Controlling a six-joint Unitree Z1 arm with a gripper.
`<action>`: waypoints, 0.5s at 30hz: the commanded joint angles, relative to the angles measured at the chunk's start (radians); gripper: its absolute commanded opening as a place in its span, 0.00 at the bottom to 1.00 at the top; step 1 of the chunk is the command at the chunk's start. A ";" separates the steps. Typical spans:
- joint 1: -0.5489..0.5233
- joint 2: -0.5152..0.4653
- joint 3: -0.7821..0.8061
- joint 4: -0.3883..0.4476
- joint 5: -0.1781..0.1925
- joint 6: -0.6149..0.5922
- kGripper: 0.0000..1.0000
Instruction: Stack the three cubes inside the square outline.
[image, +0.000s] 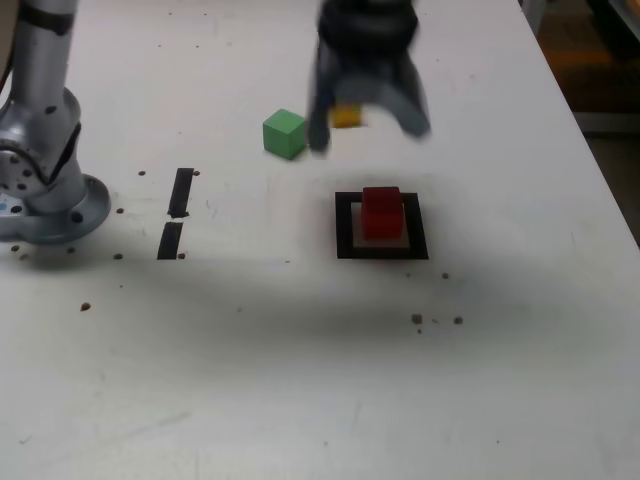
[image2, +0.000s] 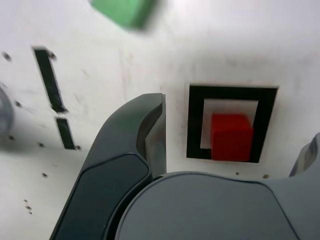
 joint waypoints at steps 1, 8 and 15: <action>0.079 -0.052 -0.022 0.012 0.006 0.112 1.00; 0.316 -0.004 -0.107 0.005 0.032 0.347 1.00; 0.425 0.165 -0.122 -0.051 0.046 0.436 0.97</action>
